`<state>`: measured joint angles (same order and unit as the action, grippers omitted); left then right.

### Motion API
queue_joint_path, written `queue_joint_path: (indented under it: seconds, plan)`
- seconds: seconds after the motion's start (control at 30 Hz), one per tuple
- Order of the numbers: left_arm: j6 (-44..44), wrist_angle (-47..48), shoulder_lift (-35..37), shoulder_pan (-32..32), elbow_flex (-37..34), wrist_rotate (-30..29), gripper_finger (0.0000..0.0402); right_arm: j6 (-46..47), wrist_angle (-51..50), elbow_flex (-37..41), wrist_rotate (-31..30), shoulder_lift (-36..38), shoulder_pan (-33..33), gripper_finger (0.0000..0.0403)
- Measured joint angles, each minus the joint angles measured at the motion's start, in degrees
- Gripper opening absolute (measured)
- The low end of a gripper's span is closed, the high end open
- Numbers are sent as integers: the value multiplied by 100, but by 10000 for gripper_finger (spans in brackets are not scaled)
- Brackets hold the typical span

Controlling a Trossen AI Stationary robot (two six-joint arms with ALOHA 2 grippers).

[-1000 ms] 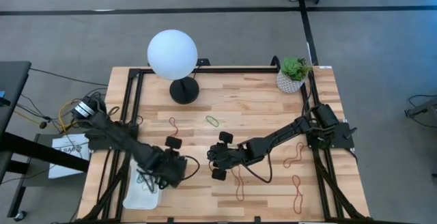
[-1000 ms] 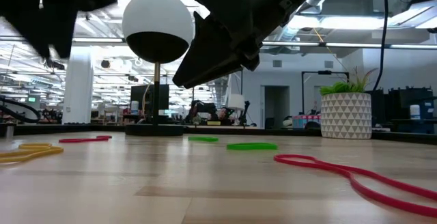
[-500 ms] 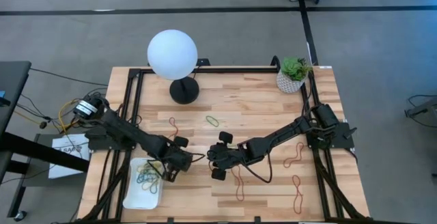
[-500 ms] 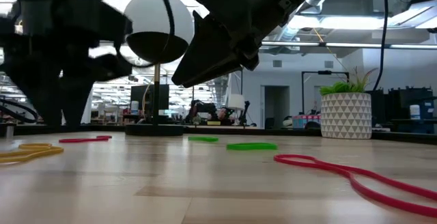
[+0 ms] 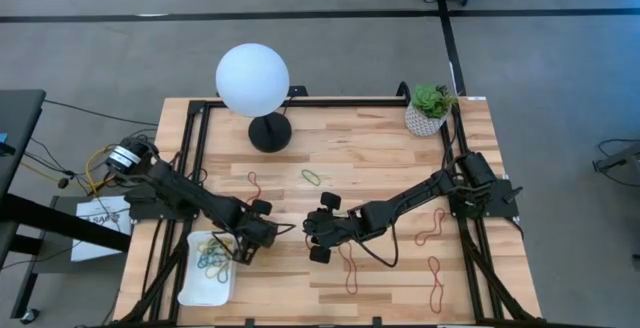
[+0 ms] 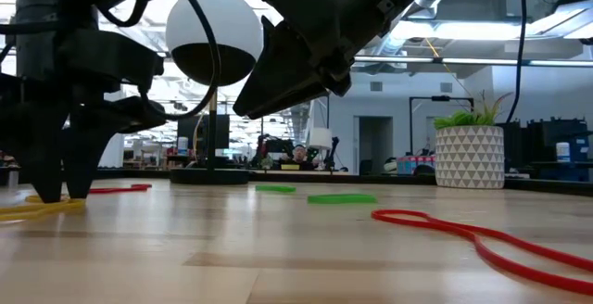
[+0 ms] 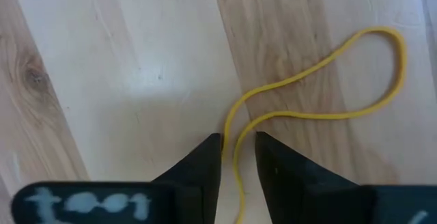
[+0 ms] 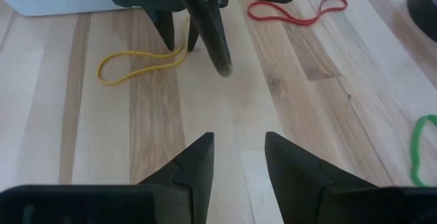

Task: Pick and place items into bin
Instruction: Put the yellow rubber band into the white bin

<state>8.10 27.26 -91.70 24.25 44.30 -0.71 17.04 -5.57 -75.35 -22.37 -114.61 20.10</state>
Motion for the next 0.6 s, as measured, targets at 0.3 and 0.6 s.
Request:
queue_joint_path:
  seconds: [0.3, 0.6]
  plan:
    - [-378, -189, -8, 4, -76, -103, 8, 0, -1, 0, 0, 0, 0, 127]
    - [-355, 1598, -27, 53, 1282, 72, 1, 0, -1, 0, 0, -2, 0, 127]
